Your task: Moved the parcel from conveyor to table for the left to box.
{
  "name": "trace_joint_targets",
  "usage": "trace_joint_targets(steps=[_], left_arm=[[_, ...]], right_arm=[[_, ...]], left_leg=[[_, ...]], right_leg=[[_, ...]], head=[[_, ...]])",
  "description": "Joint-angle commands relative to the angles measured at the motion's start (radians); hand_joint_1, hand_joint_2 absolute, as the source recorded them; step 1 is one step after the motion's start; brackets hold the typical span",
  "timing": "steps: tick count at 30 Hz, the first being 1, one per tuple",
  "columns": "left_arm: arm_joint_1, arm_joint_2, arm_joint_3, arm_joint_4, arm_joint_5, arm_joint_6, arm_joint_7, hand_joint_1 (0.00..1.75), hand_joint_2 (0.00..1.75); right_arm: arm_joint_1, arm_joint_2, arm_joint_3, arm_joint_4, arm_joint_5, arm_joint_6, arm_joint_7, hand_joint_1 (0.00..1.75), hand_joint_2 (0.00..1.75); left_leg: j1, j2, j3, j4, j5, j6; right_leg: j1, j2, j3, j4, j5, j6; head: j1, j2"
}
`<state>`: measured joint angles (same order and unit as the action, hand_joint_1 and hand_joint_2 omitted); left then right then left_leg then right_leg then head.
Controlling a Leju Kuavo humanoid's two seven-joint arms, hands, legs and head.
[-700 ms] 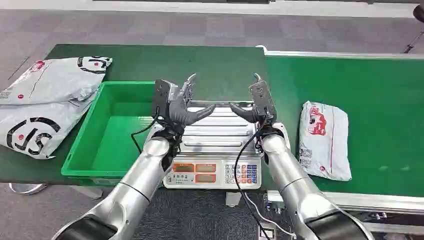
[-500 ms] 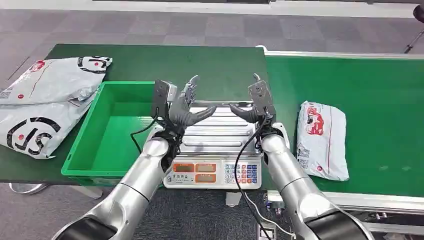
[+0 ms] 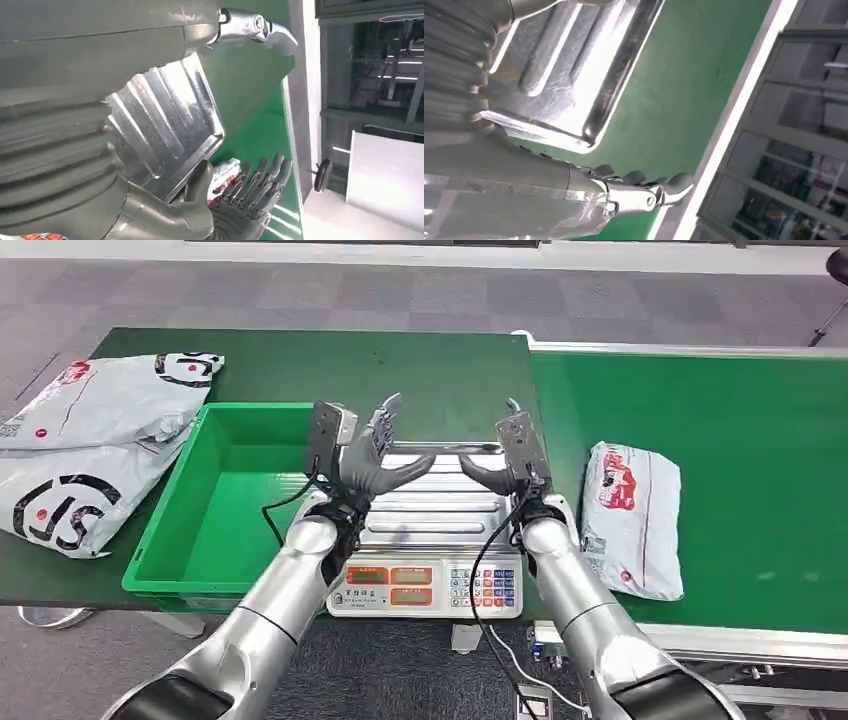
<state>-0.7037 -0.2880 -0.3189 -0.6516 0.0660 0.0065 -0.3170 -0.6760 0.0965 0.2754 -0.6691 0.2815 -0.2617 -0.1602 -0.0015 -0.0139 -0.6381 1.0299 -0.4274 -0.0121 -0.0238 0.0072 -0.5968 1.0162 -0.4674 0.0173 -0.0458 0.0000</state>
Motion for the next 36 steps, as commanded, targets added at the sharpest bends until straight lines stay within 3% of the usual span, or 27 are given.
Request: trace_joint_targets(steps=[1, 7, 11, 18, 26, 36], left_arm=[[-0.04, 0.024, -0.069, 0.065, 0.0, 0.008, 0.004, 0.0, 1.75], [-0.026, 0.03, -0.064, 0.037, 0.019, -0.005, 0.005, 0.0, 1.75], [0.002, 0.034, -0.063, -0.007, 0.013, 0.021, 0.001, 0.0, 1.75], [0.043, 0.06, -0.048, -0.063, 0.003, 0.034, 0.006, 0.0, 1.75], [0.099, 0.078, -0.012, -0.152, 0.003, 0.033, 0.003, 0.0, 1.75], [0.122, 0.084, 0.004, -0.19, -0.016, 0.024, 0.013, 0.0, 1.75]], right_arm=[[-0.013, -0.061, 0.074, 0.022, 0.089, -0.098, 0.07, 0.0, 1.75], [0.05, -0.128, 0.015, -0.005, 0.146, -0.135, 0.112, 0.0, 1.75], [0.082, -0.173, 0.007, -0.001, 0.375, -0.256, 0.244, 0.0, 1.75], [0.139, -0.239, -0.064, 0.045, 0.679, -0.242, 0.416, 0.0, 1.75], [0.059, -0.256, -0.128, 0.19, 0.774, -0.207, 0.46, 0.0, 1.75], [0.07, -0.26, -0.214, 0.252, 0.787, -0.193, 0.488, 0.0, 1.75]], left_leg=[[0.001, 0.001, 0.003, -0.001, 0.0, -0.001], [0.0, -0.002, 0.003, -0.002, 0.0, 0.0], [0.0, -0.001, 0.004, -0.003, 0.0, -0.001], [0.0, -0.002, 0.005, -0.003, -0.001, 0.0], [-0.001, 0.001, 0.002, -0.001, -0.001, 0.0], [0.0, 0.001, 0.002, -0.001, -0.001, 0.0]], right_leg=[[0.001, -0.001, 0.003, -0.002, 0.0, -0.002], [0.001, -0.004, 0.004, -0.002, 0.0, -0.001], [0.001, -0.002, 0.005, -0.003, 0.0, -0.002], [0.001, -0.004, 0.007, -0.004, 0.0, -0.002], [0.0, 0.0, 0.002, -0.001, 0.0, -0.001], [0.0, 0.0, 0.003, -0.001, 0.0, -0.001]], head=[[0.0, 0.0], [0.0, 0.0], [0.0, 0.0], [0.0, 0.0], [0.0, 0.0], [0.0, 0.0]])
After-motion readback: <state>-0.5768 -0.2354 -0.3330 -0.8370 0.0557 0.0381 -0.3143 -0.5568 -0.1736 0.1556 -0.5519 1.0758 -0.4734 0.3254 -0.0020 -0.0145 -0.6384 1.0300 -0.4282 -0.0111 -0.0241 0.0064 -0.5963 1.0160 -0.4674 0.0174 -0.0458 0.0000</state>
